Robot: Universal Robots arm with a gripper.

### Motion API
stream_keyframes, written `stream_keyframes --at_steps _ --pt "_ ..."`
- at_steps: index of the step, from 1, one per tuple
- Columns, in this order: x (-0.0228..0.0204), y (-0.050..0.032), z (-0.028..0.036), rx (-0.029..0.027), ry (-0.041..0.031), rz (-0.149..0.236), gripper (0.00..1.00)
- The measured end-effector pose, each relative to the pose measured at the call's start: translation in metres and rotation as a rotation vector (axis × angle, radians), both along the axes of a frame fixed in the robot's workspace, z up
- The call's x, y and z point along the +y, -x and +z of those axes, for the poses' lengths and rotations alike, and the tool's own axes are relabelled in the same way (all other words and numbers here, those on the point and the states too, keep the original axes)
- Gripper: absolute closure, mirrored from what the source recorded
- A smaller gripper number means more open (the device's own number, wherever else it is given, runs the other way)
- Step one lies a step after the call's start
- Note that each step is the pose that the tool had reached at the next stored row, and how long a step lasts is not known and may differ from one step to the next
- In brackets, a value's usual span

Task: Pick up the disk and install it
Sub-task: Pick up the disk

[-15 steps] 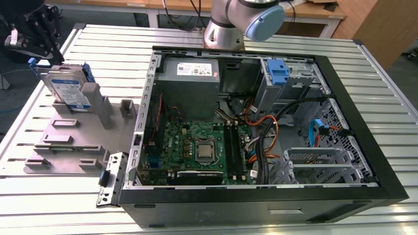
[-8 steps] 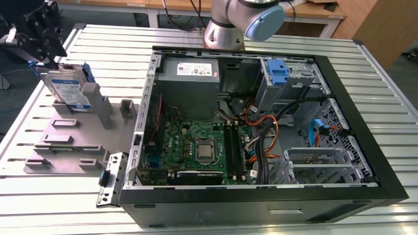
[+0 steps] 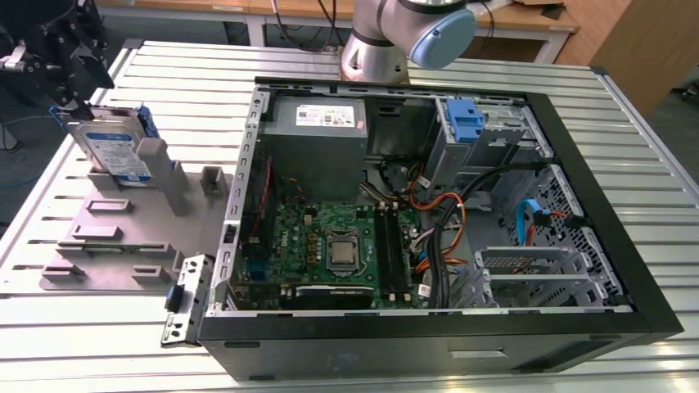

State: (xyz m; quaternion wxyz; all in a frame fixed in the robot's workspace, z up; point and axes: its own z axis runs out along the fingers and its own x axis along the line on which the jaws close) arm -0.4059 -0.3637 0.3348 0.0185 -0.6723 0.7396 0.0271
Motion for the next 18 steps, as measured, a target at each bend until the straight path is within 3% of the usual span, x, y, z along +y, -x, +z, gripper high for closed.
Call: stream_keyframes --at_steps 4,16,17,18 --pt "0.0000 0.0000 -0.0040 -0.0016 0.0000 0.000 0.35" --pt "0.0000 0.0000 -0.0258 -0.0030 0.0000 0.000 0.35" --pt "0.0000 0.0000 -0.0337 -0.0033 0.0002 0.000 0.35" --pt "0.0000 0.0000 -0.0338 -0.0031 0.0005 0.000 0.35"
